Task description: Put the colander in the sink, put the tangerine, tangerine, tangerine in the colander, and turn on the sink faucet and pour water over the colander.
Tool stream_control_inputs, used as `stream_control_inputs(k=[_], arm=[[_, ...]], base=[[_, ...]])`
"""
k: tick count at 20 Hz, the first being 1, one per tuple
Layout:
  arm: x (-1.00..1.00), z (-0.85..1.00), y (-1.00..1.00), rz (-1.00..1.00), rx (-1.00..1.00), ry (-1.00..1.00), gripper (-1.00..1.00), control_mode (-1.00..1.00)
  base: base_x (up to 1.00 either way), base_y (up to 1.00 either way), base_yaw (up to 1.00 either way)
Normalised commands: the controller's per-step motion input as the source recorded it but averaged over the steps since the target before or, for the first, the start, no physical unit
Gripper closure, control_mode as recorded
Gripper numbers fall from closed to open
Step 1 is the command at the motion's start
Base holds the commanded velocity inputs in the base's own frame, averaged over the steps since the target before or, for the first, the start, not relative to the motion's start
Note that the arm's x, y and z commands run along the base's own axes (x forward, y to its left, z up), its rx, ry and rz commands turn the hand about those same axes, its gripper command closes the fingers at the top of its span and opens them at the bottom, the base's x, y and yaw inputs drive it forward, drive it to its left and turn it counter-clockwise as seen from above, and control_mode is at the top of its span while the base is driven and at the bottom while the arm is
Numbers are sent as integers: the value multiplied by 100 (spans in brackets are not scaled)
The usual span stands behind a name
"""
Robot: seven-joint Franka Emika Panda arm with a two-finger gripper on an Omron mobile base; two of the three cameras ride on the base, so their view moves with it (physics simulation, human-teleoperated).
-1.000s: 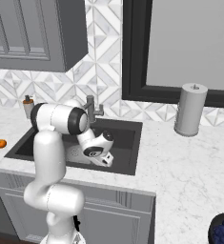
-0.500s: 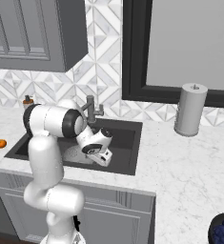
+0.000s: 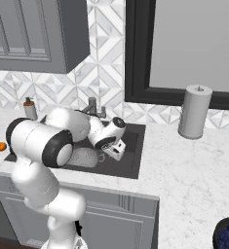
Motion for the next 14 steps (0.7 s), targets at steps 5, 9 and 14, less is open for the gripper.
stream_control_inputs(k=[5,9,14], arm=[[-80,100,-52,0,0,-15,-100,-100],[-100,100,-3,1,0,-26,-100,-100],[-100,100,50,4,-10,-20,-100,-100]], base=[[0,0,0],[0,0,0],[0,0,0]])
